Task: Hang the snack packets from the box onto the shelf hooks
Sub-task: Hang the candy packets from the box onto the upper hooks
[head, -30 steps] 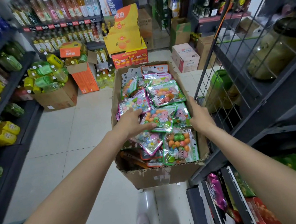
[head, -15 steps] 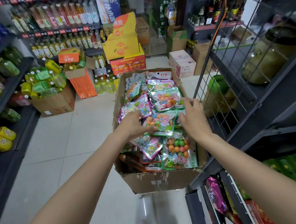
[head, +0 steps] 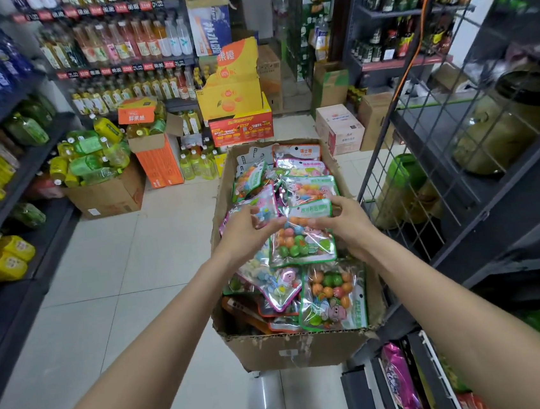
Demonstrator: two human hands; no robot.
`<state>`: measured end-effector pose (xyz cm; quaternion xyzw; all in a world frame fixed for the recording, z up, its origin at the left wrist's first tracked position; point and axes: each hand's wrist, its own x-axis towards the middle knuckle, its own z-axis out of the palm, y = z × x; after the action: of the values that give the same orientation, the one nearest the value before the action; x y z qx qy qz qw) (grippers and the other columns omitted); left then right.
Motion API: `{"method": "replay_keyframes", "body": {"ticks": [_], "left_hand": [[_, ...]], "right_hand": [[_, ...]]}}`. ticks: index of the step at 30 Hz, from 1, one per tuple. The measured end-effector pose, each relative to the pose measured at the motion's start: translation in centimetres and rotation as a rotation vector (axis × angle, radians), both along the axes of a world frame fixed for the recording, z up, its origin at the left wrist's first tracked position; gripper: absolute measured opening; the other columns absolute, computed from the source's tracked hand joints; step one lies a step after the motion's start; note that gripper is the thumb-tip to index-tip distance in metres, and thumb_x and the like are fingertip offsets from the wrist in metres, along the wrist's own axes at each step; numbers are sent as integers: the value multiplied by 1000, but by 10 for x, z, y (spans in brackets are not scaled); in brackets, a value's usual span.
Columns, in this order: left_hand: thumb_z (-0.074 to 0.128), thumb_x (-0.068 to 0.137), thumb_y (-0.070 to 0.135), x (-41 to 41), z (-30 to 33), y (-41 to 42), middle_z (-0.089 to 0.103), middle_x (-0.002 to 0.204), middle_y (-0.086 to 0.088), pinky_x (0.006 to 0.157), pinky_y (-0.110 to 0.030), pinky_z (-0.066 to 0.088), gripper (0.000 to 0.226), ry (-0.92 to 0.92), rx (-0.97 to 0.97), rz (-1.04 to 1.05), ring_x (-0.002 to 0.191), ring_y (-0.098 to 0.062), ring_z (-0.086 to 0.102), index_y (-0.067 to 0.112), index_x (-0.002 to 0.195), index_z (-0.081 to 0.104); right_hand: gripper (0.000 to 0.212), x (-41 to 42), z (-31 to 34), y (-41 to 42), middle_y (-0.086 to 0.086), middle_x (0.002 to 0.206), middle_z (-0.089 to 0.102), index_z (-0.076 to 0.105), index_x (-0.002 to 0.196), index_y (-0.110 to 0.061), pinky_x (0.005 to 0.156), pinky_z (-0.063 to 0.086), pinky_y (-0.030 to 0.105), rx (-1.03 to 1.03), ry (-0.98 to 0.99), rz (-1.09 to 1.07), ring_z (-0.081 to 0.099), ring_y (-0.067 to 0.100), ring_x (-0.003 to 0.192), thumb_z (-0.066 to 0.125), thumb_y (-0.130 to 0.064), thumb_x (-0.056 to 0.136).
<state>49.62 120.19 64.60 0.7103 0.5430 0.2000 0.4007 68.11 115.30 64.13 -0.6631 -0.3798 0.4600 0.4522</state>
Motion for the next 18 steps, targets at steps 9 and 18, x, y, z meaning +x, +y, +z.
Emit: {"method": "replay_keyframes", "body": {"ticks": [9,18], "left_hand": [[75,77,28,9,11,17,62,103,-16,54,-18,46,26,-312,-444,98,71,-17,57,8,92,69],[74,70,54,32,8,18,46,66,-8,61,-30,39,52,-154,-284,96,60,-18,45,10,70,48]], "right_hand": [[29,5,3,16,10,106,67,61,98,-14,84,55,38,149,108,55,65,24,98,65,8,81],[30,23,10,25,15,106,69,59,105,-19,80,56,41,169,315,85,69,23,84,60,4,86]]}}
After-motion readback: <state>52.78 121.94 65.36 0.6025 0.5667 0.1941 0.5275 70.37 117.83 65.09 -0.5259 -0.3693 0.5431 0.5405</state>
